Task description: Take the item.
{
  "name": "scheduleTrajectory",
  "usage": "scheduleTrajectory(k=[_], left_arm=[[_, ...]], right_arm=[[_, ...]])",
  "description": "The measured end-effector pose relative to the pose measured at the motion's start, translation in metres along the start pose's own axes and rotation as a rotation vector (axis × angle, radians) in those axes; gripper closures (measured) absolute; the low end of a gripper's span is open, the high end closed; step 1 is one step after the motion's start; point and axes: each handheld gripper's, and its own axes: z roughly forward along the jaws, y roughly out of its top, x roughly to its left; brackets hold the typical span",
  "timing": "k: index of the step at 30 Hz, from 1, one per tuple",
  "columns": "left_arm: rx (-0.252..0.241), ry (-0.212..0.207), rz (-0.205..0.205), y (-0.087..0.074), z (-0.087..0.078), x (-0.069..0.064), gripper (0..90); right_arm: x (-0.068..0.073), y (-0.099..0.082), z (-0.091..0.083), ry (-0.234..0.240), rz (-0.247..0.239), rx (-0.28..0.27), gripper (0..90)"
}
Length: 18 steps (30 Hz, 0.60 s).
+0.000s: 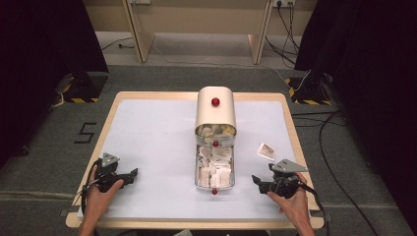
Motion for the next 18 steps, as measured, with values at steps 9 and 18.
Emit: scheduleTrajectory(k=[9, 18], left_arm=[[0.000, 0.000, 0.000, 0.0000, 0.0000, 0.0000, 11.4], [0.000, 0.000, 0.000, 0.0000, 0.0000, 0.0000, 11.4]], right_arm=[[0.0053, -0.0041, -0.0010, 0.013, -0.015, 0.019, 21.9], [0.0101, -0.0084, -0.0032, 0.020, -0.034, 0.031, 23.3]])
